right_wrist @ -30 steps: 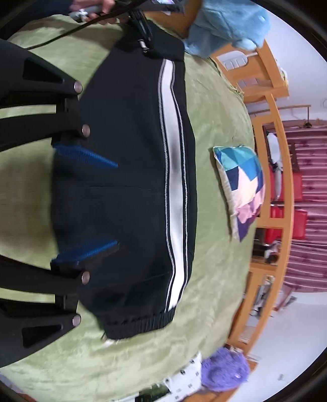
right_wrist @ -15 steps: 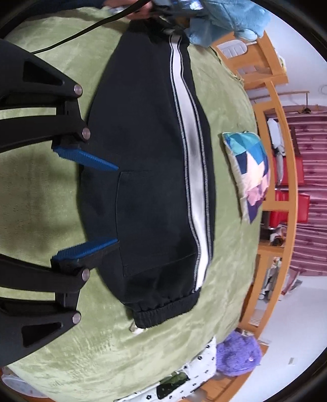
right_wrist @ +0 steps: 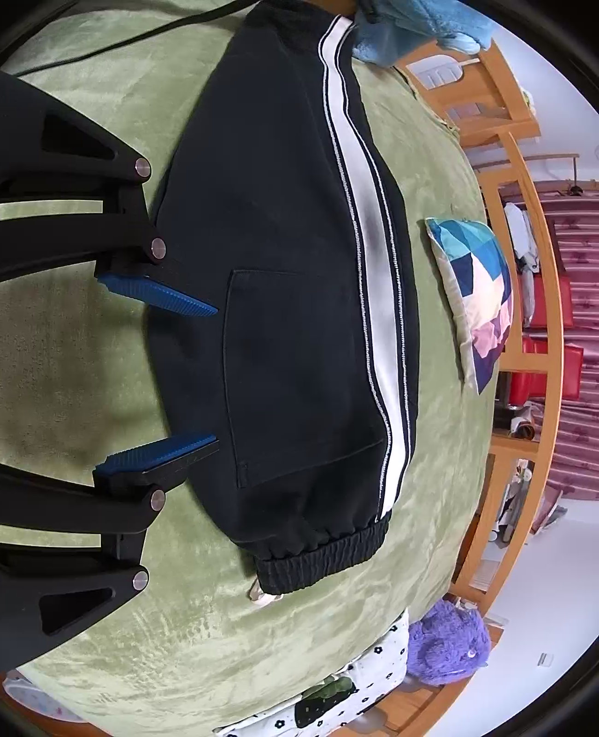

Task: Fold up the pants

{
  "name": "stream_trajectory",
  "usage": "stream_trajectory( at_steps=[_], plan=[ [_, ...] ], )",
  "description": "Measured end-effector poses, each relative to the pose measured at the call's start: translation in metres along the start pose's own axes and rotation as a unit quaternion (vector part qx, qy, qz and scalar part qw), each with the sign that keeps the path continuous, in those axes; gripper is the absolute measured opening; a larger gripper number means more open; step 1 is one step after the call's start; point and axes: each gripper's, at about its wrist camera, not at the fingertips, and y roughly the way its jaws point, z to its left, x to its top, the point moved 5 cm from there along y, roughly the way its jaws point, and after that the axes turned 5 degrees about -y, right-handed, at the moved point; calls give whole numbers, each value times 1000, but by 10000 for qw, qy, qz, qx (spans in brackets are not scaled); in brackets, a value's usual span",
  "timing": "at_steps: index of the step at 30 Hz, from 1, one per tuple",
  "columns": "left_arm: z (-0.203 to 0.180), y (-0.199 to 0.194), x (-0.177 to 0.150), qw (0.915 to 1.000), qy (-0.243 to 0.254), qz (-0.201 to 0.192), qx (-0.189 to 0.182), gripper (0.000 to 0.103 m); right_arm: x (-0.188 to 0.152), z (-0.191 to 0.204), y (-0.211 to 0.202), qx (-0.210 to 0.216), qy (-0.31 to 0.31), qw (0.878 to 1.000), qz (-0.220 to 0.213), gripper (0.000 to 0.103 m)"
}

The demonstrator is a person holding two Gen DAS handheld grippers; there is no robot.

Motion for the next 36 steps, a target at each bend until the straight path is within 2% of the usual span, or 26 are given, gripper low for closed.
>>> stream_trajectory(
  at_steps=[5,6,9,11,13,16,18,22,25,26,28,30,36],
  plan=[
    [2,-23,-67,9960,-209,618,-616,70,-6,-10,1,82,116,9999,-7,55],
    [7,-27,-80,9936,-341,771,-749,71,-8,-14,2,129,169,9998,-15,58],
    [20,-34,-115,9805,-699,1281,-1317,73,-19,-24,7,206,283,9994,18,59],
    [29,-38,-132,9749,-849,1431,-1478,81,-26,-31,11,282,439,9986,106,61],
    [40,-42,-143,9714,-971,1463,-1601,84,-33,-37,15,456,760,9960,150,62],
    [52,-38,-151,9662,-1114,1590,-1697,87,-49,-44,24,900,1586,9831,177,63],
    [59,-32,-154,9601,-1266,1686,-1838,87,-55,-44,31,1072,1878,9761,210,63],
    [65,-12,-159,9436,-1763,1786,-2160,89,-53,-46,45,881,1757,9797,405,63],
    [58,10,-162,9276,-2051,1992,-2405,89,-48,-58,54,891,2094,9733,296,64],
    [57,16,-162,9252,-2109,2004,-2437,89,-46,-62,58,921,2206,9706,292,66],
    [56,26,-159,9260,-2192,1896,-2420,89,-47,-69,74,1156,2532,9599,338,66],
    [55,34,-154,9289,-2199,1747,-2413,89,-48,-74,85,1235,2673,9550,351,66],
    [45,64,-134,9294,-2417,1703,-2211,87,-24,-80,108,1013,2647,9589,93,68]
  ],
)
